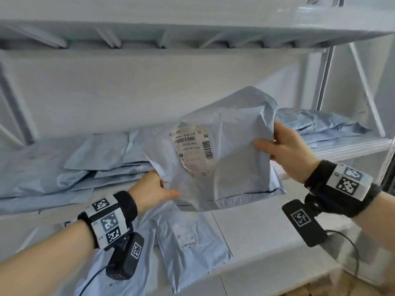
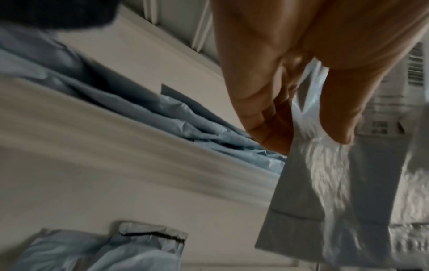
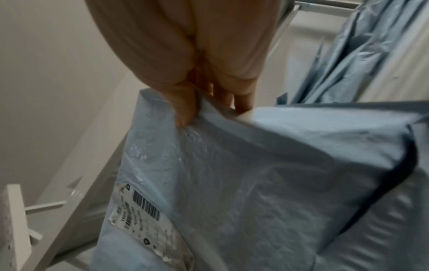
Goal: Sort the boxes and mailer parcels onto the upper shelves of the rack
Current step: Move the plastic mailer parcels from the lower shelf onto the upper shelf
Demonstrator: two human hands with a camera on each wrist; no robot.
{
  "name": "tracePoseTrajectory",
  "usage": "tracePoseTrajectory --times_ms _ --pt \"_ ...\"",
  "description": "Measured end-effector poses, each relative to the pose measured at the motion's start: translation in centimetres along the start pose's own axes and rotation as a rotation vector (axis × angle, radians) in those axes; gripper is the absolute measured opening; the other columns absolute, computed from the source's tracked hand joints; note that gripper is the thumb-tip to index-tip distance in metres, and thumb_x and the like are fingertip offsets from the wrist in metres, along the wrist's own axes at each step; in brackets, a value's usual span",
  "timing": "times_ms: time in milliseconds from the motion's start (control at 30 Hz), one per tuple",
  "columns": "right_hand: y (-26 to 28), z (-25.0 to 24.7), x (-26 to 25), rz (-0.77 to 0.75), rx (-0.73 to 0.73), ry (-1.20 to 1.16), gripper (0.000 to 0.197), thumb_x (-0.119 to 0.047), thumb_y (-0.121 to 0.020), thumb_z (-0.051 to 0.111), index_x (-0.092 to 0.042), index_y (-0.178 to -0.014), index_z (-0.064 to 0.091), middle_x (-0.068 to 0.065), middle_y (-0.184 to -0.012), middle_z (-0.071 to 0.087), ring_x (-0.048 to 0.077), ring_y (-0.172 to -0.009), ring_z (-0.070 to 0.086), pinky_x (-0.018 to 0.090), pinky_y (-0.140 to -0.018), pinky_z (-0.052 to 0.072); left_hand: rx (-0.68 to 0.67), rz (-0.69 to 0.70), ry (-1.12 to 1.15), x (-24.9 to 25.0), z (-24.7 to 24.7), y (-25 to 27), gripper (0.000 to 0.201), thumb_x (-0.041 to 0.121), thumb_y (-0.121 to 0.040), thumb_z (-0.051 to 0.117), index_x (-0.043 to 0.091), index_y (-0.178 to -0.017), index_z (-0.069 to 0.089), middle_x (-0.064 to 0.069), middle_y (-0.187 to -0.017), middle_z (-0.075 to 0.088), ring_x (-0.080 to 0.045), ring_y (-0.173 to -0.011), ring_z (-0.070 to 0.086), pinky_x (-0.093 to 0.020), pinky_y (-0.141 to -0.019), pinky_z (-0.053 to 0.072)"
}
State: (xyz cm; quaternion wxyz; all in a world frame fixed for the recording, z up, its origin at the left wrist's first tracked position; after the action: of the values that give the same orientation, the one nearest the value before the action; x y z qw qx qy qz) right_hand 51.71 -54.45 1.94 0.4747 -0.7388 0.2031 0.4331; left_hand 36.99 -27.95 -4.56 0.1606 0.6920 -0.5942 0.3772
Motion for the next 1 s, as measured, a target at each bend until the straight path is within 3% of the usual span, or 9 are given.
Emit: tracePoseTrajectory --times_ms 100,200,400,500,633,733,833,900,1000 --pt "-4.8 -0.2 -1.3 -0.018 0.022 -0.009 0.028 0.001 -0.089 0.061 -0.006 -0.116 0.057 0.013 -0.112 0.068 0.029 -0.101 0.067 0.049 -0.087 0.056 0.036 0.019 0.055 1.4 -1.7 -3.1 0.029 0.007 -0.082 0.072 0.026 -0.103 0.065 0.022 -0.09 0.07 0.012 -0.082 0.064 -0.003 -0.068 0.046" --pt "-10.1 -0.3 -1.8 -0.034 0.04 0.012 0.022 -0.002 -0.089 0.063 -0.002 -0.11 0.057 0.021 -0.111 0.065 0.034 -0.1 0.065 0.056 -0.088 0.053 0.128 -0.034 0.126 1.7 -3.8 -6.7 0.018 0.003 -0.085 0.068 0.013 -0.1 0.067 0.004 -0.088 0.075 -0.004 -0.081 0.07 -0.019 -0.07 0.056" --pt "-19.9 -0.1 0.5 0.004 0.034 0.197 0.02 -0.012 -0.088 0.066 -0.009 -0.107 0.06 0.011 -0.104 0.068 0.03 -0.092 0.067 0.043 -0.078 0.057 0.299 -0.125 0.277 1.9 -7.0 -13.2 0.035 0.004 -0.084 0.07 0.01 -0.115 0.056 -0.012 -0.106 0.07 -0.027 -0.095 0.069 -0.043 -0.078 0.058" --pt "-23.3 0.8 3.4 0.083 -0.048 0.387 0.027 -0.012 -0.088 0.066 -0.004 -0.114 0.061 0.013 -0.107 0.068 0.028 -0.089 0.066 0.038 -0.077 0.056 0.355 -0.155 0.293 0.9 -7.2 -15.6 0.061 -0.002 -0.082 0.07 0.015 -0.134 0.043 -0.01 -0.107 0.068 -0.024 -0.093 0.068 -0.038 -0.07 0.058" --pt "-25.5 2.2 7.3 0.195 -0.2 0.497 0.041 -0.008 -0.087 0.066 -0.002 -0.125 0.054 0.008 -0.098 0.064 0.023 -0.076 0.062 0.025 -0.058 0.048 0.388 -0.179 0.256 -0.7 -6.6 -17.3 0.096 -0.005 -0.083 0.066 0.032 -0.151 0.009 -0.006 -0.101 0.07 -0.019 -0.085 0.068 -0.028 -0.061 0.055" --pt "-26.4 2.9 9.2 0.254 -0.264 0.473 0.07 0.0 -0.083 0.067 -0.005 -0.141 0.03 0.021 -0.115 0.059 0.041 -0.098 0.064 0.046 -0.078 0.055 0.363 -0.173 0.089 -0.8 -6.2 -18.2 0.079 -0.006 -0.085 0.062 0.037 -0.143 0.031 -0.008 -0.115 0.065 -0.019 -0.102 0.062 -0.032 -0.079 0.054" --pt "-27.5 3.3 9.8 0.245 -0.299 0.478 0.081 0.004 -0.081 0.068 -0.005 -0.143 0.017 0.017 -0.1 0.055 0.035 -0.08 0.062 0.043 -0.068 0.053 0.308 -0.193 -0.117 -0.9 -6.5 -19.1 0.043 -0.003 -0.089 0.056 0.022 -0.124 0.062 -0.003 -0.136 0.056 -0.006 -0.117 0.049 -0.017 -0.091 0.038" --pt "-28.7 3.5 9.5 0.23 -0.308 0.516 0.077 0.004 -0.079 0.068 -0.005 -0.137 0.019 0.012 -0.089 0.049 0.025 -0.07 0.054 0.035 -0.06 0.048 0.301 -0.223 -0.156 -0.9 -7.2 -19.9 0.039 0.0 -0.09 0.056 0.02 -0.122 0.064 -0.007 -0.133 0.058 -0.013 -0.116 0.056 -0.014 -0.081 0.04" --pt "-30.9 4.1 8.6 0.172 -0.305 0.604 0.07 0.002 -0.078 0.07 -0.003 -0.13 0.023 0.013 -0.089 0.049 0.025 -0.072 0.052 0.034 -0.058 0.045 0.242 -0.288 -0.148 -0.6 -8.0 -21.2 0.046 0.008 -0.089 0.064 0.021 -0.132 0.056 -0.005 -0.105 0.065 -0.009 -0.076 0.06 -0.012 -0.058 0.043"
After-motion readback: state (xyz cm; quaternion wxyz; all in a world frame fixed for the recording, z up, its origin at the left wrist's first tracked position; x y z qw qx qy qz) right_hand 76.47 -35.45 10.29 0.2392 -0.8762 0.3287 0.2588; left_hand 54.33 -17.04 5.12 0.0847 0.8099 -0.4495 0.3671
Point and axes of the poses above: each hand's wrist, its own y-axis away from the middle knuckle, its own z-axis out of the palm, x = y × z, the point moved 5 cm from there along -y, towards the middle knuckle
